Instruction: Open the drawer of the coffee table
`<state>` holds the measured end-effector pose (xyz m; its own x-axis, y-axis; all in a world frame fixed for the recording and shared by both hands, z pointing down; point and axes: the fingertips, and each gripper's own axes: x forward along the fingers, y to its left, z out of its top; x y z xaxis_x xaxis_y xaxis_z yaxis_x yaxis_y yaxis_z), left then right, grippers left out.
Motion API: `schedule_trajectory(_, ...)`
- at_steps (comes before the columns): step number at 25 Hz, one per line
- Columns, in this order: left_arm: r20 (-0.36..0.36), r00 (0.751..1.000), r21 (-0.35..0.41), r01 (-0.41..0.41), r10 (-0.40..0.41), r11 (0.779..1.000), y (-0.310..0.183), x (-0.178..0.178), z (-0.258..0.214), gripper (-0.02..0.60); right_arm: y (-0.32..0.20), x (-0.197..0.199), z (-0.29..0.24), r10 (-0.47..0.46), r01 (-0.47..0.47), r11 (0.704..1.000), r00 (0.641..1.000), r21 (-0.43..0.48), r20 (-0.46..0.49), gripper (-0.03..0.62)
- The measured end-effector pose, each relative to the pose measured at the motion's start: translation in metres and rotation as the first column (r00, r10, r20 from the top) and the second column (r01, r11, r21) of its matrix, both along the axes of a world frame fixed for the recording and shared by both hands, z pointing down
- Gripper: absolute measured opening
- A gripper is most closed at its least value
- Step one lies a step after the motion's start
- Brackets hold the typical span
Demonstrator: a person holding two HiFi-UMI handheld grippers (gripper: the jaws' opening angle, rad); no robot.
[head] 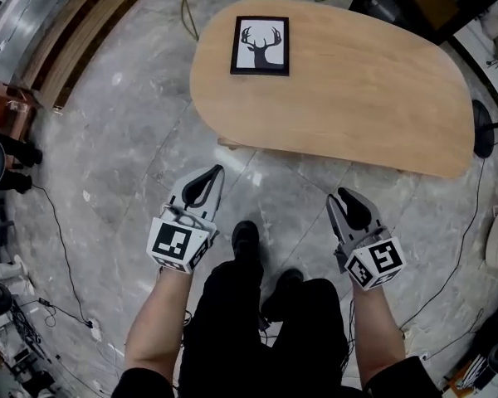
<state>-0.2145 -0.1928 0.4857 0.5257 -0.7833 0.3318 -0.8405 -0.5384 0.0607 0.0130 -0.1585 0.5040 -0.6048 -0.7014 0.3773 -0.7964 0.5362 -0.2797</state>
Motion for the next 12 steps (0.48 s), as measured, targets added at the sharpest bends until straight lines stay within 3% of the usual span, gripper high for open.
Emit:
schedule_trajectory(7,-0.004,1.0,-0.02,-0.004,0.004,1.0,-0.016,-0.003,0.103,0.009,-0.025,0.022,0.101,0.031,-0.031,1.0,0.998,0.004,-0.05,0.141)
schedule_trajectory(12,0.002,1.0,-0.028,-0.011,0.011,1.0,-0.019,-0.005,0.145,0.042,-0.035,0.045,0.144,0.097,-0.097,0.995,0.994,0.018,-0.048,0.172)
